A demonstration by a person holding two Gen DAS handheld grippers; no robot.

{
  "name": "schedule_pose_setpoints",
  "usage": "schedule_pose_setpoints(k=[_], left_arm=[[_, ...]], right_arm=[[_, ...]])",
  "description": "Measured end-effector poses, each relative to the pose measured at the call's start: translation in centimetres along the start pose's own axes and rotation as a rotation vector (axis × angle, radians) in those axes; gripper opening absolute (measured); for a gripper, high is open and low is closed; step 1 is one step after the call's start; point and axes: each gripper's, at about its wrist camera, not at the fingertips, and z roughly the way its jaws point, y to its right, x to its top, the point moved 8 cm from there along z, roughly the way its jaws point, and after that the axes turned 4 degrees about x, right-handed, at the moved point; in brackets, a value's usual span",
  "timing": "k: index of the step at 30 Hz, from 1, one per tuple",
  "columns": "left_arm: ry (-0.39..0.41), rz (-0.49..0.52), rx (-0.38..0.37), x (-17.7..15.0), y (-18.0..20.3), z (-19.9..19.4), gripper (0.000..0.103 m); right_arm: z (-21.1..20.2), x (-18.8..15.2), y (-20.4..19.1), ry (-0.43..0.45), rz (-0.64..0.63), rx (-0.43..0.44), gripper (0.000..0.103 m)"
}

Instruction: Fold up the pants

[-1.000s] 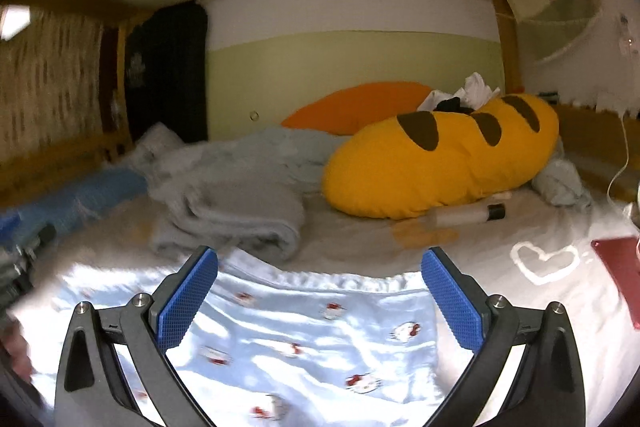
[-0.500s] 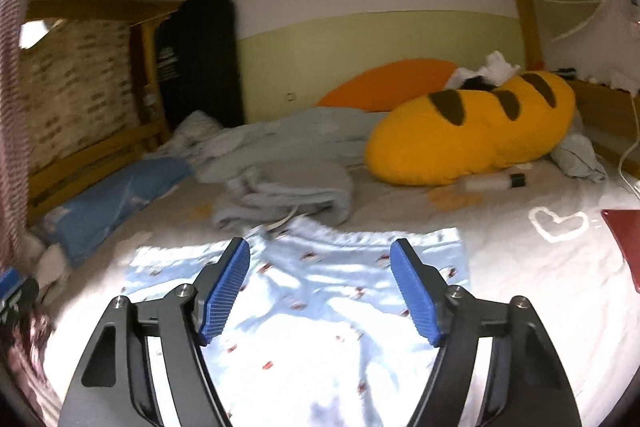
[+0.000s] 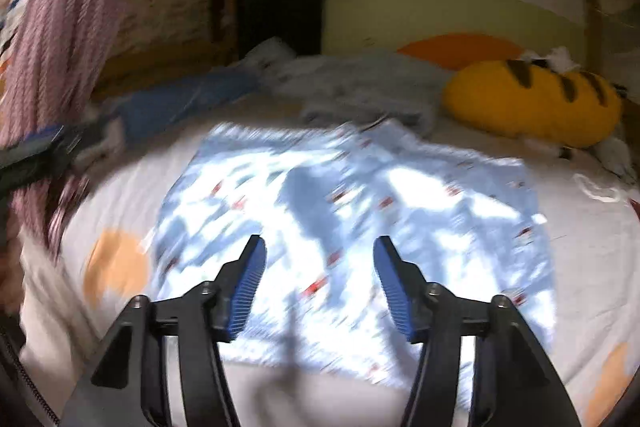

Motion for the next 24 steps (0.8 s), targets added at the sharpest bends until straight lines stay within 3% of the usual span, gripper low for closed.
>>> schedule_pose_setpoints(k=[7, 15, 18, 20, 22, 24], left_arm=[[-0.011, -0.019, 0.016, -0.7, -1.1, 1.3, 0.092], [-0.036, -0.03, -0.003, -1.3, -1.3, 2.5, 0.092], [-0.052, -0.03, -0.004, -1.5, -1.1, 3.0, 0.092], [-0.066, -0.032, -0.002, -1.7, -1.0, 3.5, 0.092], [-0.073, -0.036, -0.001, -1.9, -0.9, 3.8, 0.092], [-0.078, -0.037, 0.006, -2.0, -0.7, 4.1, 0.092]], right_arm=[[1.4, -2.1, -5.9, -0.051, -0.141, 0.119, 0.056], [3.5, -3.9, -8.9, -0.117, -0.223, 0.169, 0.056], [4.5, -4.6, -9.1, -0.141, -0.255, 0.129, 0.044], [4.8, -4.6, -8.7, -0.137, -0.261, 0.096, 0.022], [4.7, -4.5, -8.1, -0.121, -0.244, 0.07, 0.011], [4.4, -4.2, -7.9, -0.107, -0.231, 0.081, 0.01]])
